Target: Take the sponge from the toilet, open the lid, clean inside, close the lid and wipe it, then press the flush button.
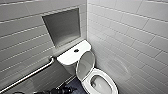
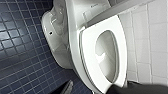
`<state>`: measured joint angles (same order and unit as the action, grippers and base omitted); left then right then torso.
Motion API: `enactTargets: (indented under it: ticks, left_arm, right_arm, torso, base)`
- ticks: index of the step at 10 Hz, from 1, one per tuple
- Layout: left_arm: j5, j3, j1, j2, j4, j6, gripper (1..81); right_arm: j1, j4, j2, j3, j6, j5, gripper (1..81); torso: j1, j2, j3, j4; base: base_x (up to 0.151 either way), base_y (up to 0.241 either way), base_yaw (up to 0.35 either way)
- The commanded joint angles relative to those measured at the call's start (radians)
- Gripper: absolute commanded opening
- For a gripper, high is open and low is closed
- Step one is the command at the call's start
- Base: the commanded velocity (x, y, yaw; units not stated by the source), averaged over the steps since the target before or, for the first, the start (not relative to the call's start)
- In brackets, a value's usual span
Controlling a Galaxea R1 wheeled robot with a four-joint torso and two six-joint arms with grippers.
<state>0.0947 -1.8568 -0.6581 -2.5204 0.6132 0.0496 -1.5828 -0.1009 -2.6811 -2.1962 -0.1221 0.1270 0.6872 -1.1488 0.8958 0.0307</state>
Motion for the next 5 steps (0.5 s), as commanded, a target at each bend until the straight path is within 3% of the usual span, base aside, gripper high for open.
enactTargets:
  ticks: [1, 3, 5]
  left_arm:
    - [0.016, -0.022, 0.142, 0.015, 0.112, 0.004, 81.1]
    - [-0.061, -0.028, 0.165, 0.017, 0.148, 0.025, 81.1]
    - [-0.108, -0.03, 0.191, 0.035, 0.148, 0.082, 81.1]
  right_arm:
    - [-0.037, -0.007, 0.011, 0.01, 0.009, -0.075, 1.0]
    - [-0.049, -0.007, 0.013, 0.035, 0.012, -0.032, 1.0]
    - [-0.092, 0.03, 0.054, 0.145, 0.012, 0.103, 1.0]
  torso:
    - [0.0, 0.0, 0.0, 0.0]
    - [0.0, 0.0, 0.0, 0.0]
    - [0.0, 0.0, 0.0, 0.0]
  base:
    - [0.0, 0.0, 0.0]
    - [0.0, 0.0, 0.0]
    - [0.0, 0.0, 0.0]
